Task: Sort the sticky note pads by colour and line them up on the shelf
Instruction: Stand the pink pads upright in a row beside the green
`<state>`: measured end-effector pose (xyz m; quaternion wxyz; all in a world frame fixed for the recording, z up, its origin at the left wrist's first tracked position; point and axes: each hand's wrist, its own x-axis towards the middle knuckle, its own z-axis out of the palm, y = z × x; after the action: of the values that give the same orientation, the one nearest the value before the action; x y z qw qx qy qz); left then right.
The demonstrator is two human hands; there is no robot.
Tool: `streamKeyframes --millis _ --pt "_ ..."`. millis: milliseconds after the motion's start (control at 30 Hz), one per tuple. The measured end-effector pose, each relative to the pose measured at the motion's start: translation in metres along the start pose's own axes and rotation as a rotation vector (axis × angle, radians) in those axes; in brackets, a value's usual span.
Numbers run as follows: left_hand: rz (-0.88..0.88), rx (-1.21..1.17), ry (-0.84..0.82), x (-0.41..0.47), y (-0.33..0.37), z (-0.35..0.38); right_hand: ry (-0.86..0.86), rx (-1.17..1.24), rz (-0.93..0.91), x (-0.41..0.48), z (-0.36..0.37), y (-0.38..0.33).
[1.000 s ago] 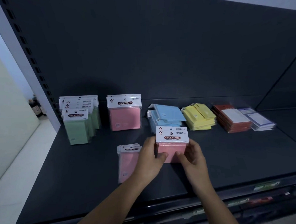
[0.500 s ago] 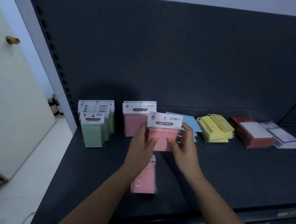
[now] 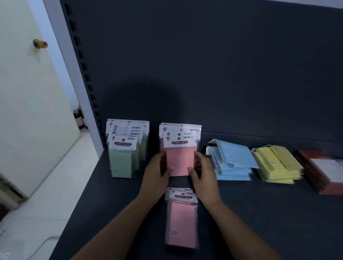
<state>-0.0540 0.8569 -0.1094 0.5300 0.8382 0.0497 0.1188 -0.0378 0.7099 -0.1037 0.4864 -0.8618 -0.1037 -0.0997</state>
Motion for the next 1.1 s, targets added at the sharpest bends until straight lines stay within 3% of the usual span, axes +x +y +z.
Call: streamKeyframes --millis 367,500,633,767,933,1100 --pt "0.073 0.084 0.171 0.005 -0.005 0.008 0.010 -0.185 0.011 0.008 0.007 0.000" --pt "0.047 0.113 0.222 -0.004 -0.004 0.006 -0.020 -0.111 0.076 0.002 0.001 -0.004" --pt "0.017 0.189 0.079 -0.021 -0.002 -0.009 -0.078 0.003 0.177 -0.013 -0.011 -0.008" --pt "-0.088 0.487 -0.132 -0.034 0.017 -0.025 -0.183 -0.201 0.206 -0.028 -0.027 -0.016" --pt "-0.169 0.641 -0.195 -0.061 0.027 -0.023 -0.340 -0.450 0.352 -0.051 -0.036 -0.032" --pt "-0.368 0.533 -0.308 -0.078 0.040 -0.010 -0.399 -0.340 0.425 -0.067 -0.028 -0.041"
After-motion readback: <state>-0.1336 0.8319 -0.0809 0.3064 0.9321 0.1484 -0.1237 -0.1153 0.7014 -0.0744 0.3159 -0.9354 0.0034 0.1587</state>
